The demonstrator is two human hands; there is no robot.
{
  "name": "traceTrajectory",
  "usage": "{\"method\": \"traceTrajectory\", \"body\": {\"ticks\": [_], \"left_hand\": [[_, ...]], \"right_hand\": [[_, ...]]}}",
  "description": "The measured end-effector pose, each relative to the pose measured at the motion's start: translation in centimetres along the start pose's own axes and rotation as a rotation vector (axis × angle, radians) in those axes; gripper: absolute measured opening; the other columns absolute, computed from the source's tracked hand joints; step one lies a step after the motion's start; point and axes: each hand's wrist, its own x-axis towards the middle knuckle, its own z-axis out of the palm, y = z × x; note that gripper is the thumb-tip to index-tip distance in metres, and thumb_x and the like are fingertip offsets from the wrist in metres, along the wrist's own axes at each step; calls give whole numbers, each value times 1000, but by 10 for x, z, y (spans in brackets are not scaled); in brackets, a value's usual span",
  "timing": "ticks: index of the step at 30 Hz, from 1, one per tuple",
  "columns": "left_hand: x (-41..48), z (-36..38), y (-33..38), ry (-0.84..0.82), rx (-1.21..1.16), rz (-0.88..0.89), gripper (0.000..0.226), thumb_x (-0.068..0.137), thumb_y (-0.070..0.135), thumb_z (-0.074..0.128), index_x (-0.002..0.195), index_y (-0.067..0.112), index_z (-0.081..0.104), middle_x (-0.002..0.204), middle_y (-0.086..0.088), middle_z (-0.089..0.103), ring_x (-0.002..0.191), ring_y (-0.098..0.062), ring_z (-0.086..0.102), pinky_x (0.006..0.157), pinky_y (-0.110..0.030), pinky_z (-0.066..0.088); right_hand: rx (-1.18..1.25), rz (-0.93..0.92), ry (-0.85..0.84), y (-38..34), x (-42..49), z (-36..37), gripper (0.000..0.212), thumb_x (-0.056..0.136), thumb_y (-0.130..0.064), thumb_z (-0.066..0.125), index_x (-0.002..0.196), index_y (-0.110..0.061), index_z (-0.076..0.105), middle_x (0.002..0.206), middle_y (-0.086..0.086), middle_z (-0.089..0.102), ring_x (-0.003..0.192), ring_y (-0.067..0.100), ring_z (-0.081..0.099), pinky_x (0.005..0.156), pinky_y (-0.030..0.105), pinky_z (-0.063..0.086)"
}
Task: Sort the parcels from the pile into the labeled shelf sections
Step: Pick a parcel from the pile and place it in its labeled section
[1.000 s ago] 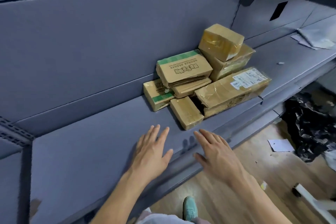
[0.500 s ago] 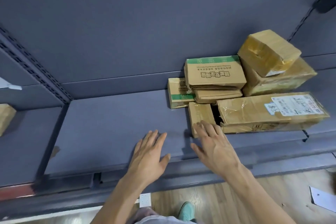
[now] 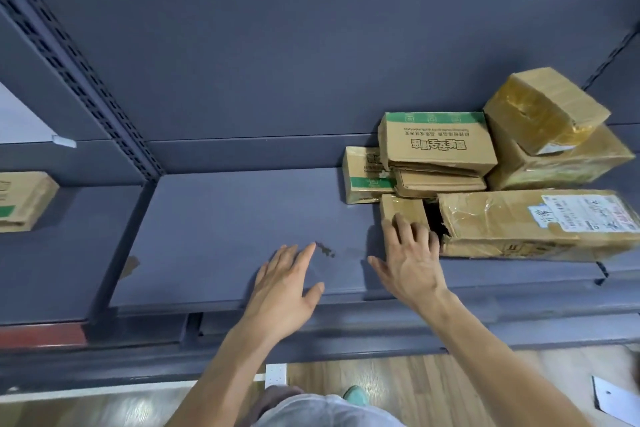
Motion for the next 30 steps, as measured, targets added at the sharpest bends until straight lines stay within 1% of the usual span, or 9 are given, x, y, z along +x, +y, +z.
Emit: {"method": "traceTrajectory", "body": {"ticks": [3, 7, 11, 14, 17, 22, 24, 28, 30], "left_hand": [[3, -3, -9, -15, -13, 26, 71, 105, 48, 45, 164, 32, 9, 172, 0, 13, 159, -17, 5, 126, -38, 10], [10, -10, -18, -26, -35, 87, 71, 104, 49, 46, 164, 32, 10, 171, 1, 16, 158, -18, 10, 126, -39, 15], [16, -15, -32, -47, -58, 131, 72, 104, 49, 46, 164, 33, 11, 171, 0, 16, 158, -18, 12, 126, -37, 15], [16, -18, -44, -77, -59, 139, 72, 105, 49, 46, 165, 32, 10, 171, -2, 15, 158, -18, 11, 126, -37, 15], [11, -20, -57, -105, -98, 130, 71, 105, 49, 46, 164, 34, 10, 171, -1, 16, 158, -17, 13, 125, -36, 17], [12, -25, -65, -114, -121, 112, 70, 105, 48, 47, 164, 33, 13, 169, 0, 21, 156, -18, 19, 123, -33, 20], [14, -27, -62, -114, -134, 117, 69, 105, 48, 46, 164, 30, 15, 169, 2, 23, 155, -17, 21, 122, -32, 21], [27, -27, -46, -142, -160, 127, 68, 107, 53, 40, 164, 24, 18, 169, 3, 24, 155, -15, 23, 121, -29, 21], [35, -27, -33, -164, -169, 115, 68, 107, 57, 32, 164, 21, 21, 169, 1, 26, 155, -17, 25, 121, -31, 22]], "right_hand": [[66, 49, 2, -7, -5, 1, 80, 95, -58, 51, 157, -19, 20, 159, 3, 21, 139, 34, 28, 113, 58, 29], [98, 21, 31, -19, -18, 1, 68, 92, -53, 54, 151, -25, 33, 155, -3, 31, 138, 28, 33, 112, 52, 32], [183, 67, 133, -34, -25, 3, 59, 86, -47, 66, 137, -24, 49, 142, 6, 41, 124, 32, 43, 102, 49, 45], [217, 165, 135, -36, -23, 6, 69, 86, -50, 68, 145, -24, 41, 148, 12, 30, 124, 37, 37, 98, 49, 48], [197, 226, 96, -43, -23, 14, 70, 92, -51, 62, 150, -26, 31, 152, 16, 23, 124, 39, 38, 95, 49, 51], [207, 263, 150, -59, -22, 20, 64, 85, -40, 69, 138, -20, 40, 144, 21, 32, 108, 39, 46, 81, 49, 55], [255, 247, 140, -65, -22, 20, 65, 82, -36, 69, 138, -19, 40, 142, 22, 32, 108, 40, 45, 86, 49, 51], [457, 213, 100, -78, -22, 13, 76, 82, -32, 63, 150, -21, 31, 142, 20, 33, 112, 38, 37, 103, 45, 37], [546, 190, 117, -82, -23, 6, 80, 82, -31, 63, 153, -25, 27, 142, 15, 32, 114, 35, 33, 103, 45, 38]]}}
